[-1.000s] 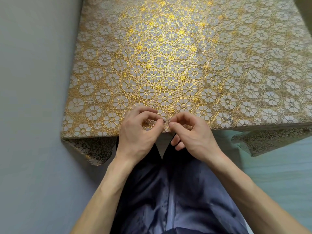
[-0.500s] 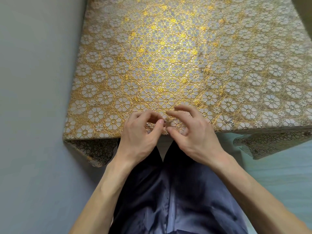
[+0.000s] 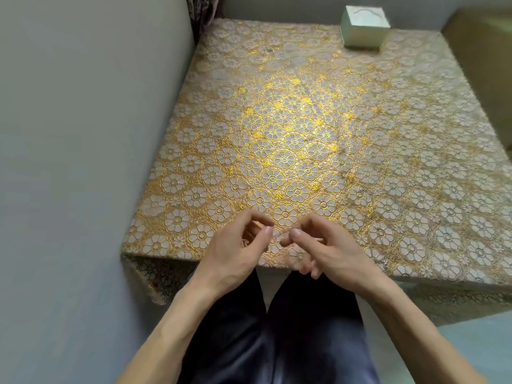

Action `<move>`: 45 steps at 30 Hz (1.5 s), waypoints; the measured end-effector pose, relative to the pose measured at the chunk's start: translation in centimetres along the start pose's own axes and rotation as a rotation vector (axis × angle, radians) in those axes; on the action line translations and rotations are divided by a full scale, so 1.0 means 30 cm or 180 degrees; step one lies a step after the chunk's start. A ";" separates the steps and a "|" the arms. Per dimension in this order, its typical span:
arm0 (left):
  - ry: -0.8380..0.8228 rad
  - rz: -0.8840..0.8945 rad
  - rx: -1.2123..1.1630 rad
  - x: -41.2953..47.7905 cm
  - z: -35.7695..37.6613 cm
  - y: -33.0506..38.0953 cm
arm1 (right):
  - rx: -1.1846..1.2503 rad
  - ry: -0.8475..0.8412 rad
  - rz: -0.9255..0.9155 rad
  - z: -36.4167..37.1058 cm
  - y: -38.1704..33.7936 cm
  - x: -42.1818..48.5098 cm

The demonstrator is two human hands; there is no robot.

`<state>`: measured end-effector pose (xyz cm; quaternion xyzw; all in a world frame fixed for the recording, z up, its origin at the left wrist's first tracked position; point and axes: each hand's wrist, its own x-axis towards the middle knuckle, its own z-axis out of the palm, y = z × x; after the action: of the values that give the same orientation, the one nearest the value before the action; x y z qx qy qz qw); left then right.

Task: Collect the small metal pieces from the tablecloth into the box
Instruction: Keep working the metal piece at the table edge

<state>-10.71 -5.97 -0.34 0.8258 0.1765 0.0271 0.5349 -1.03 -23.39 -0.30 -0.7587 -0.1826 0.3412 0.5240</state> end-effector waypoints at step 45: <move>-0.0141 0.0888 0.2505 0.254 -0.090 -0.064 | -0.2824 0.1433 0.0234 0.153 0.015 0.012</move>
<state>-4.73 -0.46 -1.99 0.9836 0.0484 0.0119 0.1734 -4.07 -20.26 -1.83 -0.9693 -0.1658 0.0766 0.1647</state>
